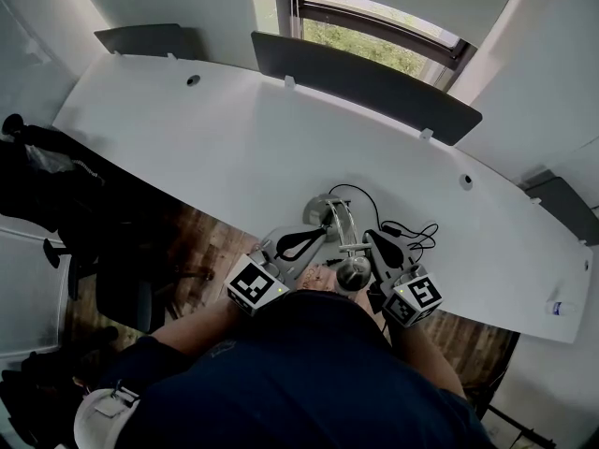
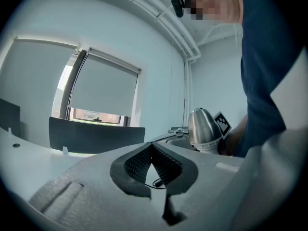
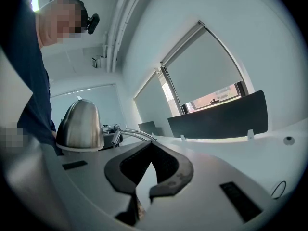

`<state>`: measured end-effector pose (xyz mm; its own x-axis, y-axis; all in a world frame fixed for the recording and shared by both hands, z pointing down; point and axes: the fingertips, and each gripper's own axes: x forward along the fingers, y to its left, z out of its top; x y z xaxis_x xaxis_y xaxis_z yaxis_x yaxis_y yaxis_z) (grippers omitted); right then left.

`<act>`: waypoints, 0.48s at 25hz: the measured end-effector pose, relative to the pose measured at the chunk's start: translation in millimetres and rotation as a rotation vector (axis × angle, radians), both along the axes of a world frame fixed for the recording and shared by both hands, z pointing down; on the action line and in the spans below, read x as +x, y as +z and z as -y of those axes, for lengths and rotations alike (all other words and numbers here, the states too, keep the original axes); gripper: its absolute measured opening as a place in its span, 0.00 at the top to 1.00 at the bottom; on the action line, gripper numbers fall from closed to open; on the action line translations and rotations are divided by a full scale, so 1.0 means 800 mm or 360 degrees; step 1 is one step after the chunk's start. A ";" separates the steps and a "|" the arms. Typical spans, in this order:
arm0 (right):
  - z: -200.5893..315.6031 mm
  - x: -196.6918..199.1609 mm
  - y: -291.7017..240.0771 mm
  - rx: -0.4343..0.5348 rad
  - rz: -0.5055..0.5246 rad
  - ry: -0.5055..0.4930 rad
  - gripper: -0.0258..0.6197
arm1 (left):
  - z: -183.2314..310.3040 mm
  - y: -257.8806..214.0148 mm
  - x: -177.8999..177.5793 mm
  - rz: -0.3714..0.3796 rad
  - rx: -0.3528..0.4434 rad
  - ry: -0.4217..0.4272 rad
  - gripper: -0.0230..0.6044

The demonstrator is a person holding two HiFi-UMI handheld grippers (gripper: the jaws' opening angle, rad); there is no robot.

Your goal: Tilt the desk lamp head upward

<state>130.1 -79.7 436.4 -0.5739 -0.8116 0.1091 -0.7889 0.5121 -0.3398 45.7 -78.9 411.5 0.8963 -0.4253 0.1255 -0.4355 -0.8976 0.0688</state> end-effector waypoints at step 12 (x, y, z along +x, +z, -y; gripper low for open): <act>0.006 0.001 -0.003 -0.0040 0.0002 0.0032 0.95 | 0.004 -0.003 0.002 -0.0019 0.0002 -0.0001 0.95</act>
<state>130.9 -84.3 433.9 -0.5576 -0.8201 0.1288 -0.7984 0.4873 -0.3536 47.4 -82.3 409.5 0.8975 -0.4260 0.1142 -0.4352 -0.8973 0.0731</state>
